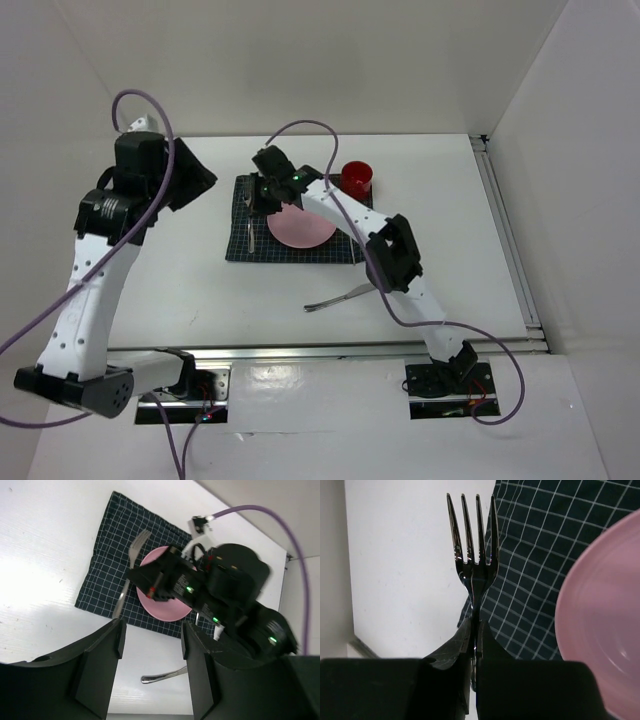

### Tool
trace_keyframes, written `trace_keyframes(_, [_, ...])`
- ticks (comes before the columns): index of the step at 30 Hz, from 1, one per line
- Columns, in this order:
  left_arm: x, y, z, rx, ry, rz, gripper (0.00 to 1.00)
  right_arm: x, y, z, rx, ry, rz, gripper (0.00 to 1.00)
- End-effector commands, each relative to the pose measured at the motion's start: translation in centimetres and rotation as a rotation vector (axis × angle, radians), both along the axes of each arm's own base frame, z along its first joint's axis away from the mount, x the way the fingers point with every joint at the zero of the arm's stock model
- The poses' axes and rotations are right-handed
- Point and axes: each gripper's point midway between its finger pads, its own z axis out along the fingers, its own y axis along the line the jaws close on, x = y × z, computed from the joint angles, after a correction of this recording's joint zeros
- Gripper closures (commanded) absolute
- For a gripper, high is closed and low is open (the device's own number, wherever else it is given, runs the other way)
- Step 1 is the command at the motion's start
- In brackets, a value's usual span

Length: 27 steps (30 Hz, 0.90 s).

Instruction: Set the dinner table for one person

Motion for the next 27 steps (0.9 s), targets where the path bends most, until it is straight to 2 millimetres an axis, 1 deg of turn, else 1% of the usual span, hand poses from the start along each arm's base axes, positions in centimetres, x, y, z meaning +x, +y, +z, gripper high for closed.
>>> trace_keyframes(1, [-0.3,1.1,0.2,-0.01,-0.02,0.061,0.36,2.4,2.4,2.5,0.106,-0.044,-0.05,1.0])
trace_keyframes(2, [-0.5,1.0,0.1,-0.013,-0.01,0.053,0.36,3.1,2.0,1.6,0.105,-0.022,-0.077,1.0])
trace_keyframes(3, [-0.6,1.1,-0.1,0.0,-0.001,0.046,0.36,3.3,2.5,1.5,0.129,-0.021,-0.077,1.0])
trace_keyframes(4, [-0.4,1.0,-0.1,0.0,-0.001,0.046,0.36,3.7,2.0,0.3,0.123,-0.006,-0.094,1.0])
trace_keyframes(5, [-0.6,1.1,-0.3,0.012,0.007,0.039,0.36,4.3,1.7,-0.1,0.13,-0.013,-0.103,1.0])
trace_keyframes(6, [-0.5,1.4,-0.3,0.023,0.007,0.042,0.36,4.7,2.1,-0.7,0.14,-0.013,-0.108,1.0])
trace_keyframes(8, [-0.7,1.6,0.0,0.035,-0.003,0.044,0.36,5.3,2.1,-1.1,0.135,-0.026,-0.124,1.0])
trace_keyframes(9, [-0.7,2.2,0.0,0.051,-0.003,0.055,0.36,5.6,2.2,-2.0,0.124,-0.024,-0.131,1.0])
trace_keyframes(10, [-0.9,2.2,0.2,0.049,-0.012,0.055,0.36,5.7,2.3,-1.5,0.133,-0.032,-0.131,1.0])
trace_keyframes(11, [-0.9,2.2,0.2,0.049,-0.012,0.055,0.36,6.0,2.1,-2.3,0.115,-0.037,-0.15,1.0])
trace_keyframes(12, [-0.9,2.2,0.2,0.057,-0.013,0.051,0.36,6.2,2.2,-2.1,0.123,-0.044,-0.15,1.0])
trace_keyframes(13, [-0.9,2.2,0.2,0.057,-0.013,0.051,0.36,6.1,2.1,-2.5,0.115,-0.037,-0.15,1.0])
trace_keyframes(14, [-0.9,2.2,0.2,0.057,-0.013,0.051,0.36,6.0,2.1,-3.4,0.105,-0.027,-0.15,1.0])
trace_keyframes(15, [-0.9,2.0,0.2,0.051,-0.012,0.042,0.36,6.5,1.6,-4.3,0.096,-0.019,-0.16,1.0])
trace_keyframes(16, [-0.9,2.0,0.2,0.051,-0.012,0.041,0.36,6.5,1.6,-4.3,0.096,-0.019,-0.16,1.0])
trace_keyframes(18, [-0.9,2.1,0.2,0.059,-0.012,0.037,0.36,6.4,1.6,-5.3,0.09,-0.005,-0.166,1.0])
trace_keyframes(20, [-0.9,2.5,0.2,0.064,-0.012,0.053,0.36,6.1,1.3,-6.3,0.072,0.012,-0.167,1.0])
trace_keyframes(21, [-1.1,2.8,-0.1,0.08,-0.001,0.055,0.36,6.1,1.3,-6.4,0.072,0.012,-0.167,0.86])
trace_keyframes(22, [-1.1,2.8,0.3,0.079,-0.01,0.055,0.36,6.1,1.3,-6.4,0.072,0.012,-0.167,0.78])
trace_keyframes(23, [-1.1,2.8,0.3,0.079,-0.01,0.055,0.36,6.2,1.2,-6.4,0.067,0.007,-0.175,0.72])
trace_keyframes(24, [-1.0,2.9,0.3,0.091,-0.01,0.058,0.36,6.3,1.2,-6.6,0.067,0.007,-0.175,0.69])
trace_keyframes(25, [-1.0,3.0,0.3,0.091,-0.01,0.058,0.36,6.3,1.2,-5.8,0.076,-0.002,-0.175,0.63])
trace_keyframes(27, [-1.1,3.0,0.3,0.099,-0.01,0.053,0.36,6.5,1.1,-5.5,0.078,-0.013,-0.182,0.57])
